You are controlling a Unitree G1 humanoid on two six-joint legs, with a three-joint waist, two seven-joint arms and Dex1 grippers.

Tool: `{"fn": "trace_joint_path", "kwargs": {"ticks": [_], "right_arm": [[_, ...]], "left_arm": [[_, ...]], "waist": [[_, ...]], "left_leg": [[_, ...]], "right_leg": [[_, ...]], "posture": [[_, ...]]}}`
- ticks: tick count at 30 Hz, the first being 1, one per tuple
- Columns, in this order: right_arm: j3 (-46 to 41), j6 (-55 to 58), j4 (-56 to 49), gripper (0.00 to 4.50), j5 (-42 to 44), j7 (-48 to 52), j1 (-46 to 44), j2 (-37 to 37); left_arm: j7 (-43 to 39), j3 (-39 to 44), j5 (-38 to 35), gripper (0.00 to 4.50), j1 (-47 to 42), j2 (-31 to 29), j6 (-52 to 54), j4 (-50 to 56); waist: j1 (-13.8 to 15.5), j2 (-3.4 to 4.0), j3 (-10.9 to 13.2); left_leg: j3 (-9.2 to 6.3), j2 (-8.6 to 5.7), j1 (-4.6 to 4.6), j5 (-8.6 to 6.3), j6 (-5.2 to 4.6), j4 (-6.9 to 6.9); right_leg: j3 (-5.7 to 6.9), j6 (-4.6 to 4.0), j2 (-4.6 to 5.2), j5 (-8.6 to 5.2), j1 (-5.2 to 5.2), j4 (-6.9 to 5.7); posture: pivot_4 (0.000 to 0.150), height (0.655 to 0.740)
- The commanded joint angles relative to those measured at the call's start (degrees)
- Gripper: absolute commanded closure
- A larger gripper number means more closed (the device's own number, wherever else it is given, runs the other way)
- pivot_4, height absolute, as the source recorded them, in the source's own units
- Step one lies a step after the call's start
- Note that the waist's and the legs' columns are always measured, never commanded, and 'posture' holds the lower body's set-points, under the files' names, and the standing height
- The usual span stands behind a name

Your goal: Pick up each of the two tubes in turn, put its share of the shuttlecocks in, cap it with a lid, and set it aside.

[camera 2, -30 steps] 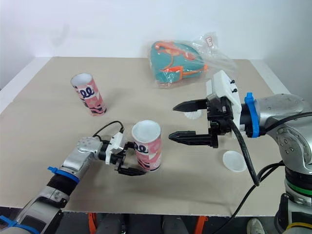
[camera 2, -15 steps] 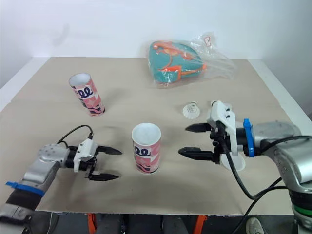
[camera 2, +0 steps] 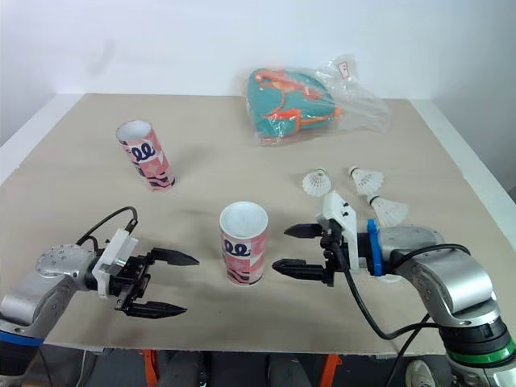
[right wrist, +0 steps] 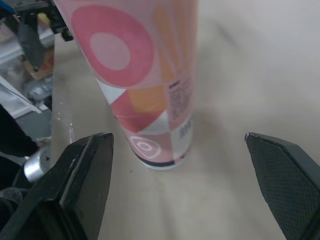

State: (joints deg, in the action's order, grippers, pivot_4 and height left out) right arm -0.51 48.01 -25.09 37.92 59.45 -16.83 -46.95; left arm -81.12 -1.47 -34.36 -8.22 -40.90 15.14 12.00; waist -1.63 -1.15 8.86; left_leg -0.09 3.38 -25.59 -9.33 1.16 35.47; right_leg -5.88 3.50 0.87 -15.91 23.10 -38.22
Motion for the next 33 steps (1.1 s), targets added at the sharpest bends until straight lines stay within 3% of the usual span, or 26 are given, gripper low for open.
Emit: {"fn": "trace_joint_path", "kwargs": {"ticks": [1,10,33], "right_arm": [[0.66,-1.59,-0.13,0.00,-0.05,-0.64,-1.74,1.18],[4.82,-3.22,3.20,0.00,-1.90,-2.08,-3.15,5.86],[11.86,-8.30,5.37,0.00,-7.02,-0.04,-6.94,8.81]], "left_arm": [[1.89,2.27,-1.95,0.08,-0.83,0.56,0.44,1.37],[3.57,2.38,-2.70,0.08,-2.02,1.49,1.90,0.84],[6.31,-1.44,-2.21,0.08,-8.97,3.41,7.33,2.43]], "waist": [[0.01,-0.01,0.01],[0.00,-0.09,0.05],[0.01,-0.10,0.06]], "left_leg": [[0.00,0.00,0.00,0.00,0.00,-0.01],[-0.01,0.05,0.00,0.00,0.00,-0.01],[-0.03,0.08,0.00,0.00,0.00,0.00]], "right_leg": [[0.00,0.00,0.00,0.00,0.00,0.00],[-0.03,0.20,-0.10,0.11,0.00,0.00],[-0.12,0.25,-0.25,0.17,0.00,-0.02]], "posture": [[0.150,0.7387],[0.150,0.7387],[0.150,0.7387]]}}
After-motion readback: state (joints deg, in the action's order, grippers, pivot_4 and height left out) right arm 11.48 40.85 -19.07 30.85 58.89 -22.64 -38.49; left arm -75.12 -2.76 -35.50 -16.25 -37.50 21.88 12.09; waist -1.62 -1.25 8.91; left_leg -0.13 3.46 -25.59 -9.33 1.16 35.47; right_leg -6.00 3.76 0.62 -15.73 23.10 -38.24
